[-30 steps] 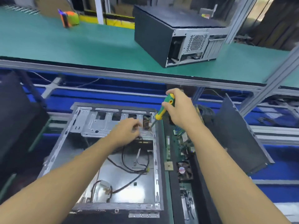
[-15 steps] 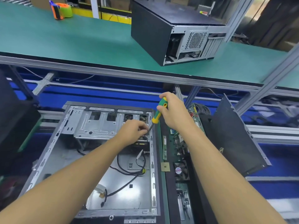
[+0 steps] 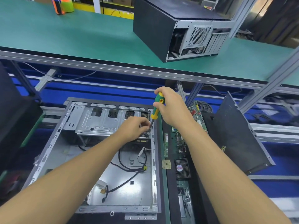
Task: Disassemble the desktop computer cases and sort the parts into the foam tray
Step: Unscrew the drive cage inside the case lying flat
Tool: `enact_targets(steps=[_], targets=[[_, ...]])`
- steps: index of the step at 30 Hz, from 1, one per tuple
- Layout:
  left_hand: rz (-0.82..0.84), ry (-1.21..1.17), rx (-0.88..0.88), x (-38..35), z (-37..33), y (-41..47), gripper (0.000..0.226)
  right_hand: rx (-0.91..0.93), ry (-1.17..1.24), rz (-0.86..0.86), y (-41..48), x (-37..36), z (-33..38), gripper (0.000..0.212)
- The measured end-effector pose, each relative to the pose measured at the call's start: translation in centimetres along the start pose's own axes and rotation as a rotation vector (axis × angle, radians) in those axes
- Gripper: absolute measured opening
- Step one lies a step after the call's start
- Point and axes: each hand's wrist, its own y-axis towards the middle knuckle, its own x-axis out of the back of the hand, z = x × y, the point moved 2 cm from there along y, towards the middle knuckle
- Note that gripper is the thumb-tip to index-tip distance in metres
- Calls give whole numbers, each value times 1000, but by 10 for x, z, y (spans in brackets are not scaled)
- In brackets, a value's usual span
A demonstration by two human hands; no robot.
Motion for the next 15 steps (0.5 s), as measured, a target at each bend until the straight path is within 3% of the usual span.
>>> enact_targets(steps=[15], targets=[[56,2,-17,2,2,-2,11,59,-125,-50,3,-3,8,39]])
